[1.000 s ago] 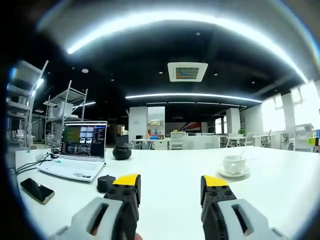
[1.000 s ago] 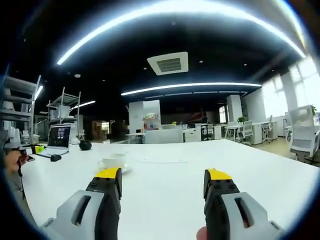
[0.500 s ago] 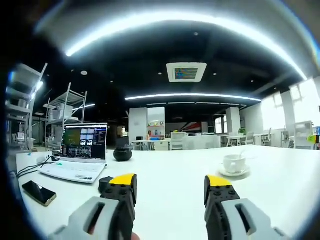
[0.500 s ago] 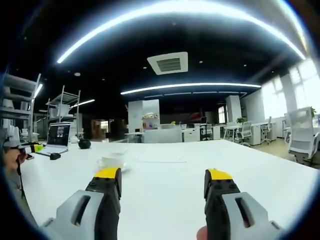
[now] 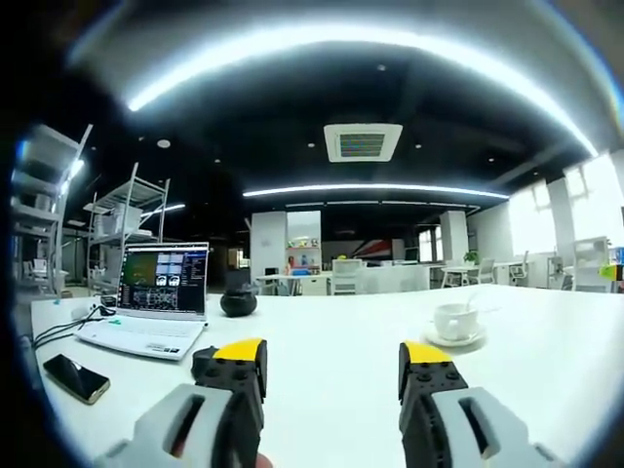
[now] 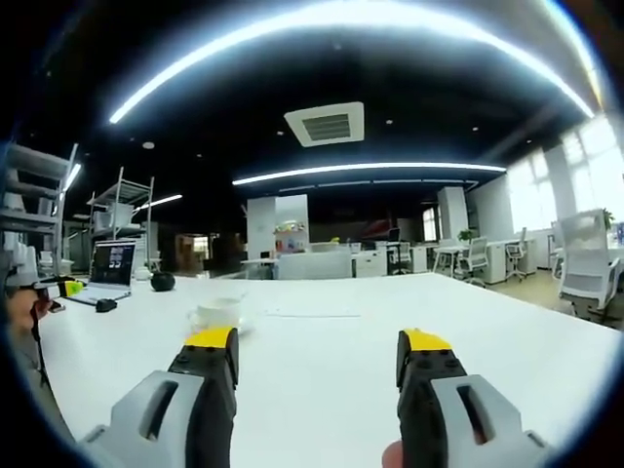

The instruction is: Tidy tabletop coffee trays, cups and spoons，present forward

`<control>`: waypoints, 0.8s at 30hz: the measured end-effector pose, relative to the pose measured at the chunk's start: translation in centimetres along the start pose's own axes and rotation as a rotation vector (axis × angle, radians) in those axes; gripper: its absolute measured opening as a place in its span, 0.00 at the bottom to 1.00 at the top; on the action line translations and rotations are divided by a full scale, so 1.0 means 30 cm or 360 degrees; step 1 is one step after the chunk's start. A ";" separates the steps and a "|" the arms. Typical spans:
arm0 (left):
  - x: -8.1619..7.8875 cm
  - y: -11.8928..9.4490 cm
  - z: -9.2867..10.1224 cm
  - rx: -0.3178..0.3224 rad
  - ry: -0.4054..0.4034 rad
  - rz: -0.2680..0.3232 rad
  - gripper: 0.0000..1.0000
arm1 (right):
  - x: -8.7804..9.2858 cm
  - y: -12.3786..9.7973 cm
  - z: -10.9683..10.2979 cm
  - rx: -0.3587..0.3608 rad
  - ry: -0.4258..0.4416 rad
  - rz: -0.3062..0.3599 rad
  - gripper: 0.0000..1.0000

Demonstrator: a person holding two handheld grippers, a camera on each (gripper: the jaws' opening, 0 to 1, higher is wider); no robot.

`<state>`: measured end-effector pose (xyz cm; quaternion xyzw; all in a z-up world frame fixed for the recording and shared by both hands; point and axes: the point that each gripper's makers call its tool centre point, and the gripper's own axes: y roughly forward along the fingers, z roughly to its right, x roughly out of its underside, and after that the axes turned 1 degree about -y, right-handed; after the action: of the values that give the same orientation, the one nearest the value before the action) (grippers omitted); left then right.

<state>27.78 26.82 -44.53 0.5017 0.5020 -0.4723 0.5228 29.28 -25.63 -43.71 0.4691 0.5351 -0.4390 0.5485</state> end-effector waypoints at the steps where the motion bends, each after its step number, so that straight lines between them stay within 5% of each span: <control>1: -0.001 0.001 0.001 0.0002 -0.0003 0.0002 0.55 | 0.000 -0.002 -0.001 0.0002 0.0000 0.0001 0.66; 24: -0.006 -0.011 0.006 0.0011 -0.0012 -0.0006 0.55 | -0.011 0.004 -0.032 -0.0030 0.0002 -0.0001 0.64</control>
<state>27.46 26.64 -44.36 0.5009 0.4993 -0.4768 0.5220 29.22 -24.69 -43.37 0.4640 0.5396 -0.4340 0.5524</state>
